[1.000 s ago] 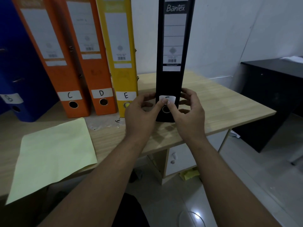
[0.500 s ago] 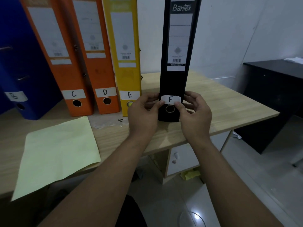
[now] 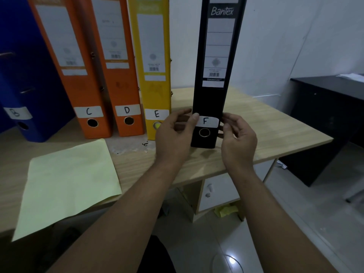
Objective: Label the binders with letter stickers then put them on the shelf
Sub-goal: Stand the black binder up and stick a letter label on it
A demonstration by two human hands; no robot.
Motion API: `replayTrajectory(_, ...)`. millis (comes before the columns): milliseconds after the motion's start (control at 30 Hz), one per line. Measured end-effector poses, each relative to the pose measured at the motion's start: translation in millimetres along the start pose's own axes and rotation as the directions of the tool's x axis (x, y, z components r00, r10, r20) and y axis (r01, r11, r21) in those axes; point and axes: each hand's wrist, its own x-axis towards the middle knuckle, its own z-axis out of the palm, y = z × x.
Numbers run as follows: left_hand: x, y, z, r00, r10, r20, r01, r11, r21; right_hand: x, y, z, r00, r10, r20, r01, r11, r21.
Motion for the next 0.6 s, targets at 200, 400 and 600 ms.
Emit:
replayTrajectory(200, 0, 0, 0, 0.999, 0.022, 0.024, -0.022, 0.999, 0.036, -2, -4, 4, 0.990, -0.100, 0.097, 0.115, 0.980, -0.160)
replayTrajectory(400, 3, -4, 0, 0.999, 0.045, -0.028, -0.044, 0.998, 0.046, 4, 1, 3, 0.996, -0.078, 0.040, 0.083, 0.986, -0.142)
replayTrajectory(600, 5, -9, 0, 0.999, 0.005, -0.040, -0.005, 1.000, -0.017, 5, 6, 2, 1.000, -0.023, -0.020, 0.021, 0.997, -0.070)
